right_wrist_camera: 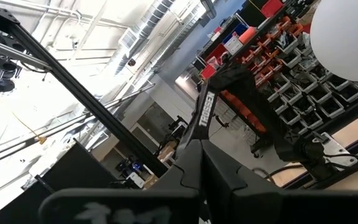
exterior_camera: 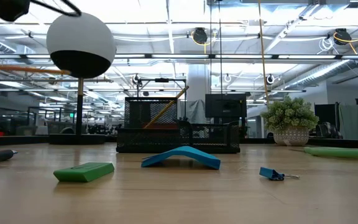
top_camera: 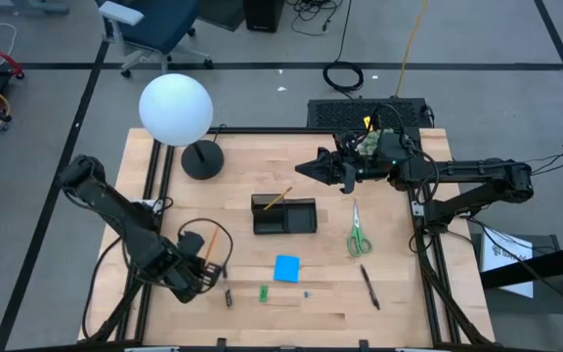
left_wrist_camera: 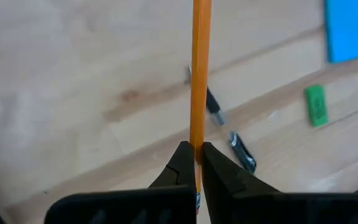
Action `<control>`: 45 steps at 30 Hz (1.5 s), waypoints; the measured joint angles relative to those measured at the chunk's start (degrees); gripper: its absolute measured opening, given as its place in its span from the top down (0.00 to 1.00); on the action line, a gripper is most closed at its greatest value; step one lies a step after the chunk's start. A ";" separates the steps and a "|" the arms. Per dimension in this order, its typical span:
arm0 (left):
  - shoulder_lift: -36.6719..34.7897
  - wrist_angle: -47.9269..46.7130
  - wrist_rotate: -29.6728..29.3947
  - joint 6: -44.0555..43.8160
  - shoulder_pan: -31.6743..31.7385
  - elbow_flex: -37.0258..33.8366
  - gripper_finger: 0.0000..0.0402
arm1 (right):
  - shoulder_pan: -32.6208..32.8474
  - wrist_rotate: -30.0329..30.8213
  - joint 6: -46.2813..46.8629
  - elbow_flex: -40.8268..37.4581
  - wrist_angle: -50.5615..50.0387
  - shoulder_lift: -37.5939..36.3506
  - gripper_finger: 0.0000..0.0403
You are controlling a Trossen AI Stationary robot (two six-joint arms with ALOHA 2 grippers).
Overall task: Pick and place office supplies into organizer
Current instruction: Put the orange pencil into the black desk organizer
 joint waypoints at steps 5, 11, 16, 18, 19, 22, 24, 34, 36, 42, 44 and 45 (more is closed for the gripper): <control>-3.98 0.34 -4.35 0.91 0.03 0.00 1.00 | 0.00 0.00 -0.01 0.00 0.02 0.00 1.00; -6.12 3.32 -6.51 4.27 0.44 0.14 1.00 | 0.00 0.00 0.00 0.00 0.02 0.01 1.00; -6.12 4.09 -8.76 8.63 1.34 3.12 1.00 | 0.01 0.00 0.00 0.00 -0.04 0.00 1.00; -6.12 4.53 -9.59 11.18 2.21 4.66 1.00 | 0.01 0.01 -0.01 0.00 -0.10 0.00 1.00; -6.10 4.55 -9.81 12.43 2.69 5.49 1.00 | 0.00 0.01 -0.01 0.00 -0.13 0.00 1.00; -6.12 4.51 -10.55 16.06 4.29 8.12 1.00 | -0.01 0.00 -0.01 0.00 -0.13 0.00 1.00; -6.12 4.39 -10.76 18.33 5.34 9.73 1.00 | 0.01 0.00 -0.01 0.00 -0.13 0.00 1.00; -6.12 3.96 -10.80 27.57 10.04 16.61 1.00 | 0.00 0.18 0.01 0.00 0.06 0.00 1.00; -6.12 3.26 -10.78 29.05 10.80 17.66 1.00 | 0.01 0.18 0.01 0.00 0.07 0.00 1.00; -7.24 3.01 -10.47 32.55 12.98 20.70 1.00 | 0.00 0.23 0.68 0.00 0.08 0.00 1.00; -7.93 2.96 -10.35 33.75 13.89 21.59 1.00 | 0.01 0.28 2.47 0.00 0.07 0.01 1.00; -8.35 2.78 -10.30 34.27 14.20 21.87 1.00 | 0.01 0.28 3.06 0.00 0.07 0.00 1.00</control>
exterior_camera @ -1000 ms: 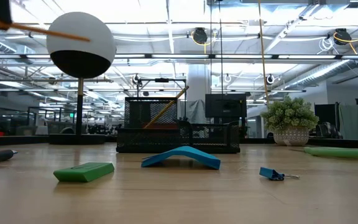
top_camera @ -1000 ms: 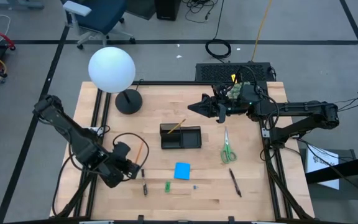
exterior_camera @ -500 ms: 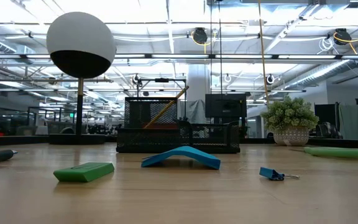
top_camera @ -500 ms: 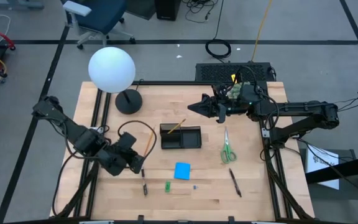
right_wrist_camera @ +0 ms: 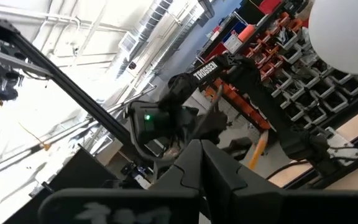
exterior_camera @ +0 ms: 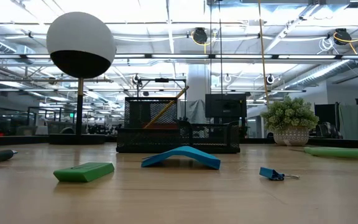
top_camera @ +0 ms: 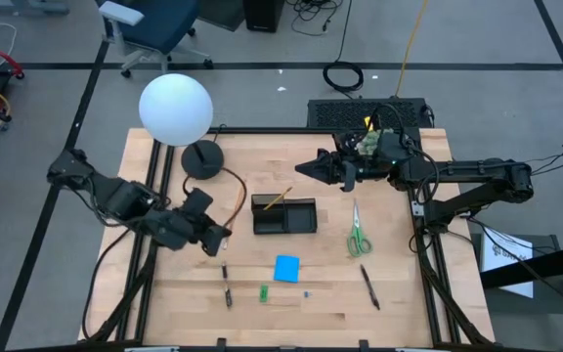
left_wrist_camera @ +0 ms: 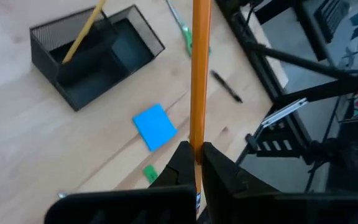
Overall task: Pick and place office supplies into organizer
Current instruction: Put the orange pencil into the black desk organizer
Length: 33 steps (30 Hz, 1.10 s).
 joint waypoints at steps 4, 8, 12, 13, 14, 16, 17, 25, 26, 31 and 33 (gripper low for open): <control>-2.05 0.30 0.04 1.57 1.63 1.21 1.00 | 0.00 1.52 0.81 0.00 0.42 0.00 1.00; -4.11 0.74 0.12 2.34 2.92 1.27 1.00 | -0.02 1.56 -1.33 0.00 0.09 0.00 1.00; -5.70 1.21 1.97 3.64 4.61 1.27 1.00 | -0.02 1.55 -1.50 0.02 -0.44 0.00 1.00; -5.90 1.82 2.66 4.10 5.05 1.27 1.00 | -0.02 1.56 -1.48 0.02 -0.39 0.00 1.00; -6.00 2.62 3.55 4.64 5.55 1.27 1.00 | -0.02 1.54 -1.50 0.02 -0.24 0.01 1.00; -6.01 4.20 5.39 5.26 6.52 1.27 1.00 | 0.00 1.51 -1.50 0.02 0.00 0.00 1.00; -6.01 5.17 6.35 5.64 7.06 1.27 1.00 | 0.00 1.49 -1.50 0.02 0.07 0.00 1.00; -5.93 12.85 10.92 7.70 10.34 1.27 1.00 | 0.09 0.71 -7.43 0.02 1.63 0.01 1.00; -5.93 13.61 11.22 7.75 10.66 1.27 1.00 | 0.34 -0.60 -10.37 0.02 2.76 0.02 1.00; -5.93 16.94 14.32 7.69 12.32 1.27 1.00 | 2.27 -4.95 -23.68 0.04 5.25 0.02 1.00; -5.93 18.39 15.64 7.33 12.87 1.27 1.00 | 3.03 -4.89 -28.29 0.20 5.58 0.02 1.00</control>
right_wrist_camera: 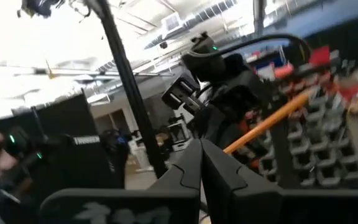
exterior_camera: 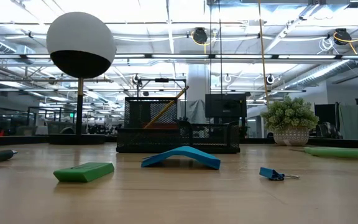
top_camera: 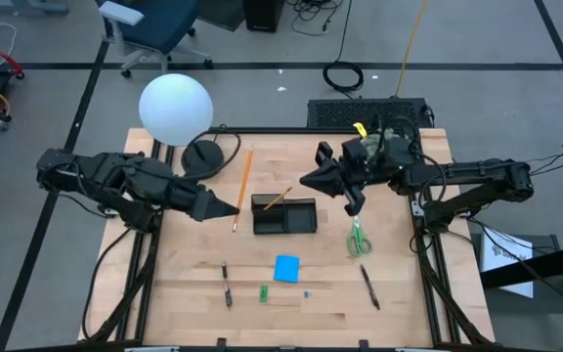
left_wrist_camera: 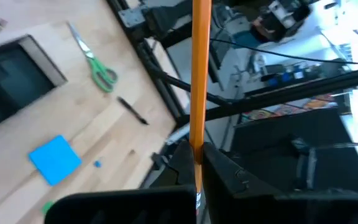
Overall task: Pick and place office supplies into organizer
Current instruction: Put the orange pencil into the black desk organizer
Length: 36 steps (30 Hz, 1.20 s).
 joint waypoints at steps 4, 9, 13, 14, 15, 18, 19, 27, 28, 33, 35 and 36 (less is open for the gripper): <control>0.00 3.32 2.35 -1.35 1.31 0.00 1.00 | 1.41 0.25 -9.41 1.74 -2.69 0.00 1.00; 0.00 6.49 5.80 -3.03 2.89 0.00 1.00 | 2.93 5.04 -22.81 7.99 -19.71 0.02 1.00; 0.00 7.93 7.10 -3.68 4.05 0.00 1.00 | 5.40 12.97 -35.71 15.21 -33.26 0.01 1.00; 0.00 8.25 7.33 -3.77 4.31 0.00 1.00 | 6.21 15.70 -39.18 16.90 -36.05 0.00 1.00; 0.00 8.28 7.57 -4.11 4.61 0.00 1.00 | 7.21 18.93 -42.96 18.58 -38.64 0.02 1.00; 0.00 8.80 8.70 -4.66 5.24 0.00 1.00 | 10.93 29.74 -54.68 23.41 -44.94 0.02 1.00; 0.00 9.12 9.07 -5.10 5.45 0.00 1.00 | 12.23 33.56 -58.56 24.65 -46.06 0.30 1.00; 0.52 15.45 13.04 -10.08 7.30 -0.02 1.00 | 20.51 61.80 -93.69 26.60 -45.56 4.87 0.90; 0.55 15.62 13.49 -10.65 7.53 -0.02 1.00 | 20.87 63.54 -97.37 26.60 -44.65 5.69 0.89; 1.35 15.77 15.51 -12.06 8.38 -0.05 1.00 | 22.07 66.19 -111.05 26.60 -35.76 9.43 0.81; 2.31 16.50 16.24 -12.27 8.38 -0.07 1.00 | 22.52 65.94 -113.95 26.60 -31.28 10.41 0.77; 2.66 17.36 16.57 -12.45 8.38 -0.04 1.00 | 22.52 65.26 -115.31 26.60 -29.34 10.80 0.75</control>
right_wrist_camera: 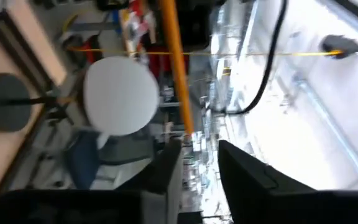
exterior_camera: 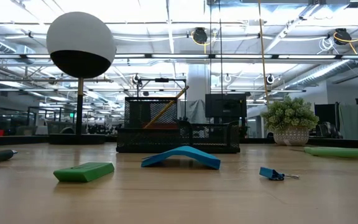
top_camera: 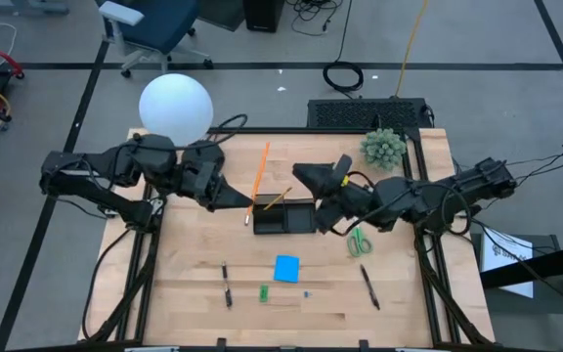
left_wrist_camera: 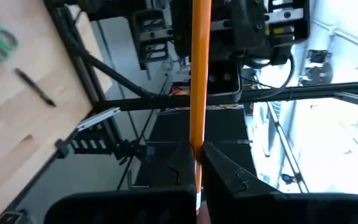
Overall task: Pick and place office supplies into organizer
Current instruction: Put the orange pencil into the black desk organizer
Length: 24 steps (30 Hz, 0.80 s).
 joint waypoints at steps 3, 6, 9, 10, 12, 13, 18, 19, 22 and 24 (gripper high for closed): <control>1.33 1.94 2.08 -0.50 -0.02 -0.07 1.00 | -0.02 -3.61 -1.94 0.00 1.77 0.70 0.66; 2.57 4.19 3.19 -1.31 -0.05 -0.03 1.00 | -0.02 -4.35 -1.14 0.00 1.92 0.94 0.56; 3.83 6.68 4.33 -1.81 -0.15 0.00 1.00 | -0.02 -4.97 -1.25 0.00 2.01 1.03 0.47; 4.00 6.70 4.47 -1.83 -0.15 0.00 1.00 | -0.02 -5.08 -1.86 0.00 2.00 1.06 0.44; 4.33 6.88 4.77 -2.18 -0.15 -0.02 1.00 | -0.02 -5.17 -2.42 0.00 2.00 1.07 0.39; 4.58 7.25 5.06 -2.24 -0.15 -0.02 1.00 | -0.02 -5.19 -2.40 0.00 2.02 1.07 0.37; 4.99 7.28 5.65 -2.61 -0.15 -0.02 1.00 | -0.02 -5.30 -2.47 0.00 2.02 1.13 0.31; 5.12 7.51 5.67 -2.60 -0.15 -0.02 1.00 | -0.04 -5.30 -2.55 0.00 2.28 1.39 0.31; 5.35 7.60 5.69 -2.60 -0.15 0.02 1.00 | -0.03 -5.43 -2.62 0.00 2.87 2.08 0.31; 5.45 7.99 5.68 -2.61 -0.15 0.00 1.00 | -0.04 -6.49 -2.62 0.00 3.70 2.75 0.32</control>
